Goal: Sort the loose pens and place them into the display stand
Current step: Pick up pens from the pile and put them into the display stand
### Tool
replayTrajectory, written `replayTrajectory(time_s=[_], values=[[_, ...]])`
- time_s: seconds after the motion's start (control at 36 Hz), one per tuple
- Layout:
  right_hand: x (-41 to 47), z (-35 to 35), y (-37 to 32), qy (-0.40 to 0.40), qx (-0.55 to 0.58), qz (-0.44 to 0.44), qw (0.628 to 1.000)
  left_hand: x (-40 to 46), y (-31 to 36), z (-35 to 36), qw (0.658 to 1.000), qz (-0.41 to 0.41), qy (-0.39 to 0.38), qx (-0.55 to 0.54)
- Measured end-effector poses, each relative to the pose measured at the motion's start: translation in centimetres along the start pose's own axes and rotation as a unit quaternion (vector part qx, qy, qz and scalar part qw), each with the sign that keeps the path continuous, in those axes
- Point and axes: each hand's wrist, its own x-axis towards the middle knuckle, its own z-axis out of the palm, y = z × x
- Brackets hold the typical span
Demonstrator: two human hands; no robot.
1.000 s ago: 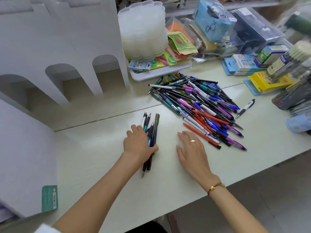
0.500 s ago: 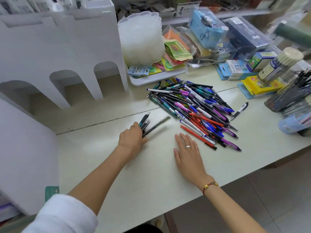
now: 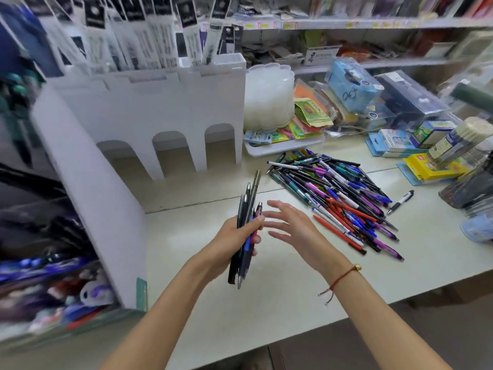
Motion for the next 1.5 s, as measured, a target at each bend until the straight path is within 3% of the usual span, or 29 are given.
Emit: replayTrajectory(time_s=[0.22,0.58,0.78,0.89,1.03,1.14,1.22,1.36,1.5], values=[[-4.5,5.0,-1.4,-0.042,-0.034,-0.066,0.996,-6.3,2.3,-2.8,0.999,0.039,-0.019,-0.005],[-14.3,21.4,-1.5,0.032,-0.081,-0.163,0.983,-21.6,3.2,-14.9,0.988,0.145,-0.030,0.050],[-16.6,30.9,-0.8,0.072,0.048,-0.221,0.971,-27.9,1.4,-22.8,0.975,0.194,0.107,-0.029],[-16.9,33.8,-0.9,0.095,0.147,-0.230,0.957,-30.0,-0.6,-26.9,0.969,0.151,0.179,-0.081],[-16.3,35.1,-0.7,0.161,0.087,-0.307,0.934,-31.7,-3.4,-30.1,0.959,0.126,0.240,-0.082],[-14.5,36.5,-0.3,0.199,-0.106,-0.385,0.895,-32.4,-4.2,-30.6,0.955,0.121,0.239,-0.125],[-12.7,37.9,0.6,0.179,-0.258,-0.409,0.857,-32.3,-4.6,-30.9,0.953,0.118,0.249,-0.124],[-11.2,39.6,1.7,0.219,-0.430,-0.474,0.736,-32.4,-4.3,-31.0,0.949,0.130,0.218,-0.188],[-9.9,40.2,2.1,0.196,-0.543,-0.494,0.651,-32.7,-3.8,-30.7,0.940,0.161,0.138,-0.266]])
